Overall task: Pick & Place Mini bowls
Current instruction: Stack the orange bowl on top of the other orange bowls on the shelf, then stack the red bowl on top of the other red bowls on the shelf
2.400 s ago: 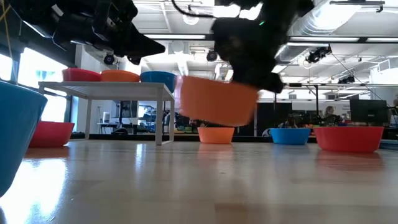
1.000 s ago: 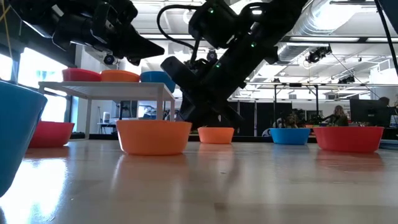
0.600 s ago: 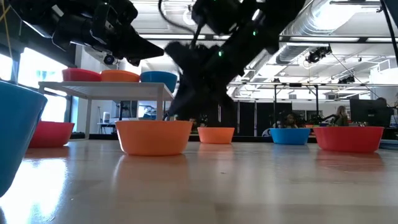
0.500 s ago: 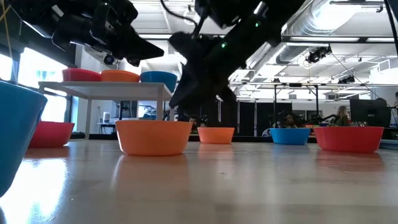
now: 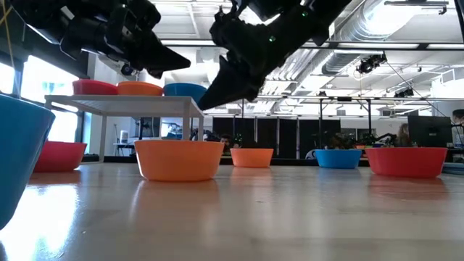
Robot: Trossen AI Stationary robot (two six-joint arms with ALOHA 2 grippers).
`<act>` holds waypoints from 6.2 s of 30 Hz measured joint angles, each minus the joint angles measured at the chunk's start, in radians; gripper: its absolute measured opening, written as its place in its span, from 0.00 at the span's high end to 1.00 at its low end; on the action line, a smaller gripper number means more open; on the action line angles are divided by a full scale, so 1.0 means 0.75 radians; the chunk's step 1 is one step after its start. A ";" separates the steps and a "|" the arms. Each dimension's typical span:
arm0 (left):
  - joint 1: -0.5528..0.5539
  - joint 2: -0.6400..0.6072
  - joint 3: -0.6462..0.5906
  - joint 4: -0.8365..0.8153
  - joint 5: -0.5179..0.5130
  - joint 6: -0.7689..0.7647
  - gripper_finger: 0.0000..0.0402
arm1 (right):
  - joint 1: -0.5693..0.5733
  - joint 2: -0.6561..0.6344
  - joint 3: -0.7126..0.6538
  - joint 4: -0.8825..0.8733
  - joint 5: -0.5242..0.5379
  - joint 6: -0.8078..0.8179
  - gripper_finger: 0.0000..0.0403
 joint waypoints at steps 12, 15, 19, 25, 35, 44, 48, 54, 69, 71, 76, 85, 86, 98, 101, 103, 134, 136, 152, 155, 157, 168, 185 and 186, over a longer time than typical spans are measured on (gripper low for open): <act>0.001 0.000 0.000 -0.009 0.004 -0.001 1.00 | -0.070 -0.002 -0.299 0.647 -0.203 -0.068 1.00; 0.000 0.000 0.000 -0.009 0.005 -0.006 1.00 | -0.092 -0.009 -0.456 0.893 -0.194 -0.011 1.00; 0.001 0.000 0.000 -0.009 0.005 -0.051 1.00 | -0.124 -0.060 -0.627 1.086 -0.148 0.037 1.00; -0.032 0.000 0.004 -0.024 -0.017 -0.095 1.00 | -0.157 -0.253 -0.829 1.143 0.002 0.007 1.00; -0.199 0.058 0.260 -0.616 -0.230 -0.122 1.00 | -0.154 -0.515 -1.125 1.219 0.116 -0.028 1.00; -0.396 0.240 0.479 -1.001 -0.352 -0.304 0.95 | -0.154 -0.579 -1.278 1.343 0.106 -0.047 1.00; -0.485 0.350 0.590 -1.151 -0.430 -0.396 0.86 | -0.154 -0.579 -1.309 1.388 0.107 -0.042 1.00; -0.583 0.541 0.742 -1.288 -0.439 -0.516 0.70 | -0.154 -0.579 -1.313 1.397 0.099 -0.058 1.00; -0.655 0.891 0.890 -1.311 -0.486 -0.539 0.62 | -0.154 -0.579 -1.313 1.390 0.096 -0.073 1.00; -0.655 0.908 0.887 -1.331 -0.503 -0.542 0.62 | -0.154 -0.579 -1.313 1.387 0.095 -0.073 1.00; -0.655 0.931 0.887 -1.336 -0.558 -0.559 0.74 | -0.154 -0.579 -1.313 1.385 0.096 -0.080 1.00; -0.654 0.880 0.907 -1.346 -0.502 -0.551 0.98 | -0.154 -0.579 -1.313 1.372 0.096 -0.084 1.00; -0.654 0.868 0.925 -1.348 -0.477 -0.537 0.99 | -0.154 -0.579 -1.313 1.370 0.096 -0.084 1.00; -0.642 0.687 1.380 -1.670 -0.561 -0.315 0.99 | -0.154 -0.578 -1.313 1.348 0.096 -0.084 1.00; -0.615 0.675 1.502 -1.799 -0.578 -0.302 1.00 | -0.154 -0.578 -1.313 1.345 0.096 -0.084 1.00; -0.587 0.661 1.576 -1.896 -0.592 -0.293 1.00 | -0.154 -0.578 -1.313 1.344 0.096 -0.084 1.00; 0.488 0.313 1.591 -2.401 -0.476 0.055 1.00 | -0.153 -0.577 -1.312 1.305 0.106 -0.083 1.00; 0.564 0.313 1.550 -2.369 -0.468 0.105 1.00 | -0.154 -0.577 -1.312 1.305 0.106 -0.083 1.00; 0.801 0.296 1.280 -2.100 -0.294 0.246 1.00 | -0.153 -0.577 -1.312 1.300 0.106 -0.083 1.00; 0.807 0.299 1.258 -2.075 -0.274 0.246 1.00 | -0.153 -0.577 -1.312 1.300 0.106 -0.083 1.00; 0.805 0.298 1.251 -2.068 -0.262 0.252 1.00 | -0.153 -0.577 -1.312 1.299 0.106 -0.083 1.00; 0.804 0.298 1.221 -2.062 -0.260 0.211 0.91 | -0.154 -0.577 -1.312 1.295 0.106 -0.083 1.00; 0.804 0.254 1.278 -2.111 -0.274 0.245 0.73 | -0.154 -0.577 -1.312 1.294 0.106 -0.083 1.00; 0.804 0.245 1.291 -2.125 -0.273 0.241 0.73 | -0.154 -0.577 -1.312 1.294 0.106 -0.083 1.00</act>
